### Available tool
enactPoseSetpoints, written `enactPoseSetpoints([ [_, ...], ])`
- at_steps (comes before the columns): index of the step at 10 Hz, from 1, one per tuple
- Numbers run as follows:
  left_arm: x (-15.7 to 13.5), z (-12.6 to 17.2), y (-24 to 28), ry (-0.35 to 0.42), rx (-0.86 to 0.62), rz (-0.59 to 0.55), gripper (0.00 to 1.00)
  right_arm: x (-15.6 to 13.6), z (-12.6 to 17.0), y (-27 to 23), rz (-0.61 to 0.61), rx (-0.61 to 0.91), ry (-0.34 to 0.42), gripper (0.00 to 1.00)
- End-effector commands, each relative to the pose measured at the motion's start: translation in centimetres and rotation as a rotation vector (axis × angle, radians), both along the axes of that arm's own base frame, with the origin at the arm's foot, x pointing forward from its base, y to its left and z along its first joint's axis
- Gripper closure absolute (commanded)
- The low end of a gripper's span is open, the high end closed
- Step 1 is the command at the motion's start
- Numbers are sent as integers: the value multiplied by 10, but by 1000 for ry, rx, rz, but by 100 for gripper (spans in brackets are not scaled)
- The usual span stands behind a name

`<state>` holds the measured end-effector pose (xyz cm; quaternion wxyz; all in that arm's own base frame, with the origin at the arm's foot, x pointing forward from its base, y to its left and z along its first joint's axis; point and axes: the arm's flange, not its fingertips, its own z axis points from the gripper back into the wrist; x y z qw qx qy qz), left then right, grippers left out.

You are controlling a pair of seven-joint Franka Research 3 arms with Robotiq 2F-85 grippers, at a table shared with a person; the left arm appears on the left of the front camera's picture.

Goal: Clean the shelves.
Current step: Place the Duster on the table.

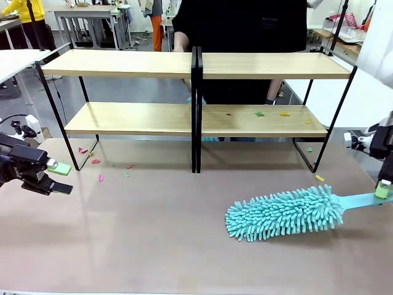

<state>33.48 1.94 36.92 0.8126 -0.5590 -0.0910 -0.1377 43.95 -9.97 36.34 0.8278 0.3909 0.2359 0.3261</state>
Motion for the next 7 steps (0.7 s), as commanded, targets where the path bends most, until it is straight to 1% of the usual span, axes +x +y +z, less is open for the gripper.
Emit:
enactPoseSetpoints([
  [1,-2,0,-3,-17,-30,3,0,-24,15,-20,-327,42,-232,0],
  [2,-2,0,-3,-17,-30,3,0,-33,27,-41,-495,97,-364,0],
  [3,-2,0,-3,-17,-30,3,0,-43,39,-59,-627,133,-477,0],
  [4,-2,0,-3,-17,-30,3,0,-55,52,-75,-755,217,-562,0],
  [5,-2,0,-3,-17,-30,3,0,-68,63,-81,-784,325,-542,0],
  [6,-2,0,-3,-17,-30,3,0,-83,74,-82,-796,421,-462,0],
  [7,-2,0,-3,-17,-30,3,0,-98,81,-76,-764,452,-371,0],
])
